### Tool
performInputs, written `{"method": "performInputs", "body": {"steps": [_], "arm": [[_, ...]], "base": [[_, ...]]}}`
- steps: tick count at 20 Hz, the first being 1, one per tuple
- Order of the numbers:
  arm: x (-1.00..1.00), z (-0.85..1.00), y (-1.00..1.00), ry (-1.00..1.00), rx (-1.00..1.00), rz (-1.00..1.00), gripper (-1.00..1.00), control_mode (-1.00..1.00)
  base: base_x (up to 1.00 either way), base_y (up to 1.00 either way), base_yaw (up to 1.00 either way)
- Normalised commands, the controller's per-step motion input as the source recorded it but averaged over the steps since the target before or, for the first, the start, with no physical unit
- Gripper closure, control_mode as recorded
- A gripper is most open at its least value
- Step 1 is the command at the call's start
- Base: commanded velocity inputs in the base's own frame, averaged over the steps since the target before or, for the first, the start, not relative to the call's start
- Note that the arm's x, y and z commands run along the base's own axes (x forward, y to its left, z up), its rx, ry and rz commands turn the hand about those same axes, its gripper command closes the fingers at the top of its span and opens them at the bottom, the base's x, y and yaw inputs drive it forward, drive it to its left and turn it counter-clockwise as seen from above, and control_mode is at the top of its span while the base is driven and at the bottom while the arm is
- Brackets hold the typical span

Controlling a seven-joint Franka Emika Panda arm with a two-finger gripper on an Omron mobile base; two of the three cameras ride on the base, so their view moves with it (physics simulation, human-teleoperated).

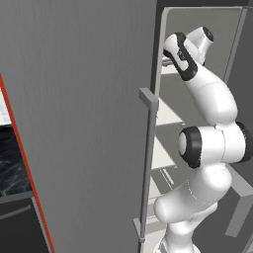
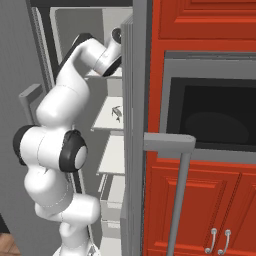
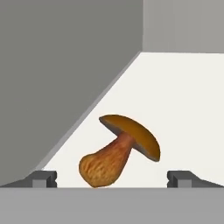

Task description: Take the fish, mushroom, and lime from the freezer and place them in the bowl on the counter.

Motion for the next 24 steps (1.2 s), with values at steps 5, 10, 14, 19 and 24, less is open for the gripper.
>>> {"method": "performInputs", "body": {"steps": [5,10,14,19,24], "arm": [[0.13,-0.04,0.14,0.00,0.00,0.00,-1.00,-1.00],[0.27,0.00,0.03,0.00,0.00,0.00,-1.00,-1.00],[0.24,-0.01,0.01,0.01,0.00,0.00,-1.00,-1.00],[0.20,-0.15,0.00,0.04,0.00,0.00,-1.00,-1.00],[0.03,-0.45,-0.02,0.06,0.00,0.01,1.00,-1.00]], "base": [[0.00,0.00,0.00],[0.00,0.00,0.00],[0.00,0.00,0.00],[0.00,0.00,0.00],[0.00,0.00,0.00]]}}
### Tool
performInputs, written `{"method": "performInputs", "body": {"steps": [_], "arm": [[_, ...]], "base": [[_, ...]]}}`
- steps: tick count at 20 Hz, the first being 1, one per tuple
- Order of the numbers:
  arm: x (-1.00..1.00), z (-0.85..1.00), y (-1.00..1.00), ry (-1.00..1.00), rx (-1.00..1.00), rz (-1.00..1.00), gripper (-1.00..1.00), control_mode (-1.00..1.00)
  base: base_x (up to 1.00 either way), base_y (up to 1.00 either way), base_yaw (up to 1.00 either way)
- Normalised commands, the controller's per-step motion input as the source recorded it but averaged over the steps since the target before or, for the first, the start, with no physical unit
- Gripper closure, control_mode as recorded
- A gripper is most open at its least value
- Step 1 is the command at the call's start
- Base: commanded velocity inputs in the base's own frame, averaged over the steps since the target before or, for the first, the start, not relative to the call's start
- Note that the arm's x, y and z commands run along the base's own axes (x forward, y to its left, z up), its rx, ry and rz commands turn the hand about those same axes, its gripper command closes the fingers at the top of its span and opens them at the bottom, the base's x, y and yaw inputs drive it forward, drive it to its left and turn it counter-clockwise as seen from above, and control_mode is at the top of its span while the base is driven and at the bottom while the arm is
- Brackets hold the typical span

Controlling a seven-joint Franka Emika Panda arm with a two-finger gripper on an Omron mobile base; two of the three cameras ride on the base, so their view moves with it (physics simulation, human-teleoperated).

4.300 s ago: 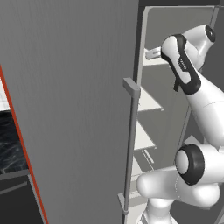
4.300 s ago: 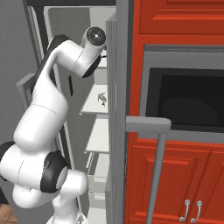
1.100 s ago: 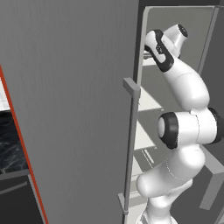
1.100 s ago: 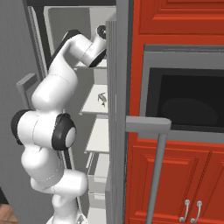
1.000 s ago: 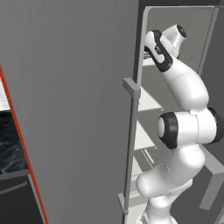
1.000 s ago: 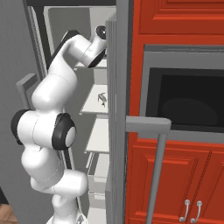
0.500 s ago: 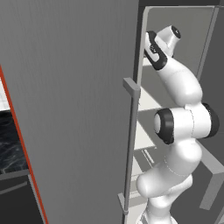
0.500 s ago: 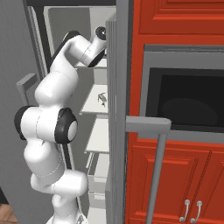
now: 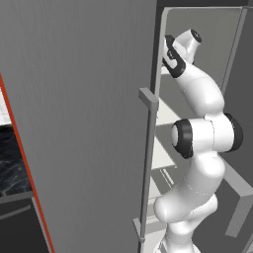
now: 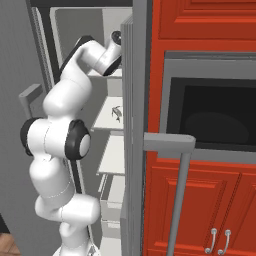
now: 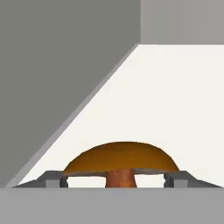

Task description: Take the fish, mushroom, and lime from the freezer and place them in the bowl on the counter.

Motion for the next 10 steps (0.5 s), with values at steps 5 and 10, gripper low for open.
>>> {"method": "performInputs", "body": {"steps": [5,10], "arm": [[0.00,-0.50,-0.03,0.05,0.00,0.02,1.00,-1.00],[-0.10,-0.73,0.00,0.02,0.00,0.03,1.00,-1.00]], "base": [[0.00,0.00,0.00],[0.00,0.00,0.00]]}}
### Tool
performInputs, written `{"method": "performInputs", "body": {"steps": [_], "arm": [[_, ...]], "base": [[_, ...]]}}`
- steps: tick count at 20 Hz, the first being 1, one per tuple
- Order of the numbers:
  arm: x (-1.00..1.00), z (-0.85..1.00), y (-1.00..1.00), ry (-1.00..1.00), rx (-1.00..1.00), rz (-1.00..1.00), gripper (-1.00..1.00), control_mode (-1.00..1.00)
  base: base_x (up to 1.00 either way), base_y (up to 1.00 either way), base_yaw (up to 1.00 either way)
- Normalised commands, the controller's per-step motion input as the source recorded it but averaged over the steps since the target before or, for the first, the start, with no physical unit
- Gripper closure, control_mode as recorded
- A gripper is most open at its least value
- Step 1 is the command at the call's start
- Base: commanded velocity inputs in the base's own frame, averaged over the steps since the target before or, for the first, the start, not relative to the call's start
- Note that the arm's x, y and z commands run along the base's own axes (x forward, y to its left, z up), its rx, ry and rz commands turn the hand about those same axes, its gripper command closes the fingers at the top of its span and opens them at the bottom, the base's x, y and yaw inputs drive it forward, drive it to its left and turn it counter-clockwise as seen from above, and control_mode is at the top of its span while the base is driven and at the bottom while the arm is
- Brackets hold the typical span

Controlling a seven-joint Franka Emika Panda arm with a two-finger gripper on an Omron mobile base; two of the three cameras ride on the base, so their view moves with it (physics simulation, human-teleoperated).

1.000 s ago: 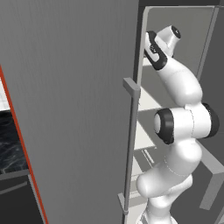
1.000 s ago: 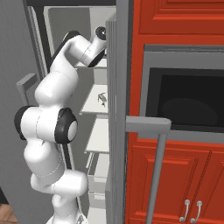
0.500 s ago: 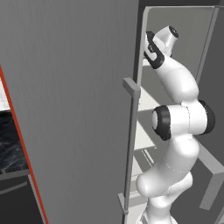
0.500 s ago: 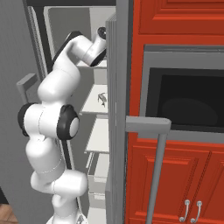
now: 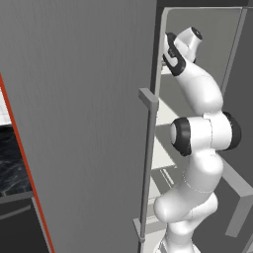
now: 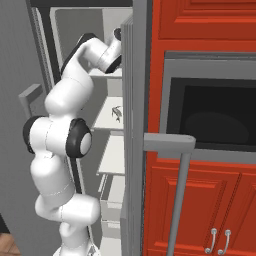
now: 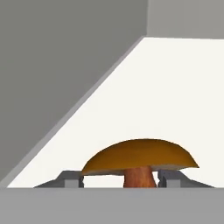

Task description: Take the fish, mushroom, and lime from the freezer and place them in the bowl on the counter.

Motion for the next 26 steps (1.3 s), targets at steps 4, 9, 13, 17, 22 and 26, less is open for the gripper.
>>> {"method": "performInputs", "body": {"steps": [4,9,13,17,22,26], "arm": [[-0.83,-0.87,0.00,-0.01,0.00,0.06,1.00,-1.00],[-1.00,-0.80,0.18,-0.13,0.00,0.02,1.00,-1.00],[-0.96,-0.29,0.06,-0.18,0.00,0.00,1.00,-1.00],[-0.96,0.00,0.22,-0.20,0.00,-0.02,1.00,-1.00],[-0.99,0.01,0.15,-0.11,0.00,-0.04,1.00,-1.00],[-0.95,0.13,0.09,-0.07,-0.02,-0.08,1.00,-1.00]], "base": [[0.00,0.00,0.00],[0.00,0.00,0.00],[0.00,0.00,0.00],[0.00,0.00,0.00],[0.00,0.00,0.00],[0.00,0.00,0.00]]}}
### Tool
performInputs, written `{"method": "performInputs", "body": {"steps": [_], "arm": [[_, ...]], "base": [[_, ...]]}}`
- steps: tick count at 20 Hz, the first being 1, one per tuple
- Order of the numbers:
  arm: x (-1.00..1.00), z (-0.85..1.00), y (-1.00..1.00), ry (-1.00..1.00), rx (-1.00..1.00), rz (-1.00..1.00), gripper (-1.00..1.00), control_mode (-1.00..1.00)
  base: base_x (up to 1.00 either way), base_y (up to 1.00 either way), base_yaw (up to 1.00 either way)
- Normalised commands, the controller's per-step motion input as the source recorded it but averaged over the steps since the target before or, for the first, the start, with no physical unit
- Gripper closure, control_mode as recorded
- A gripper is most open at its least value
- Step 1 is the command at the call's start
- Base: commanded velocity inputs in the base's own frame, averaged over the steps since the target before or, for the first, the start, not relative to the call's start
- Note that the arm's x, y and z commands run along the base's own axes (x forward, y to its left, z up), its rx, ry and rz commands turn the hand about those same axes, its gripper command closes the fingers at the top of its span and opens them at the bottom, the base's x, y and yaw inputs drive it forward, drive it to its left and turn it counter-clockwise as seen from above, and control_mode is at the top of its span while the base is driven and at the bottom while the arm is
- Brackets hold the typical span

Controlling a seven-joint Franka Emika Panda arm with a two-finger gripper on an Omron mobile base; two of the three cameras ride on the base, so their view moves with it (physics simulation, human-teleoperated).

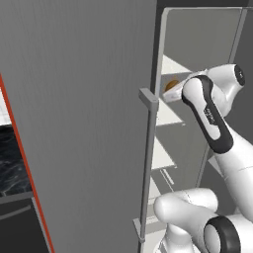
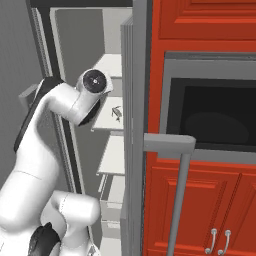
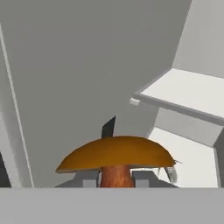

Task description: Take the fish, mushroom, and lime from the freezer and place them in the bowl on the counter.

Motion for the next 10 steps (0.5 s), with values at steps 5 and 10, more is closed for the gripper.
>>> {"method": "performInputs", "body": {"steps": [5,10], "arm": [[-0.74,0.05,0.37,-0.07,-0.04,-0.10,1.00,-1.00],[-0.68,0.04,0.24,-0.04,-0.01,-0.11,1.00,-1.00]], "base": [[0.00,0.00,0.00],[0.00,0.00,0.00]]}}
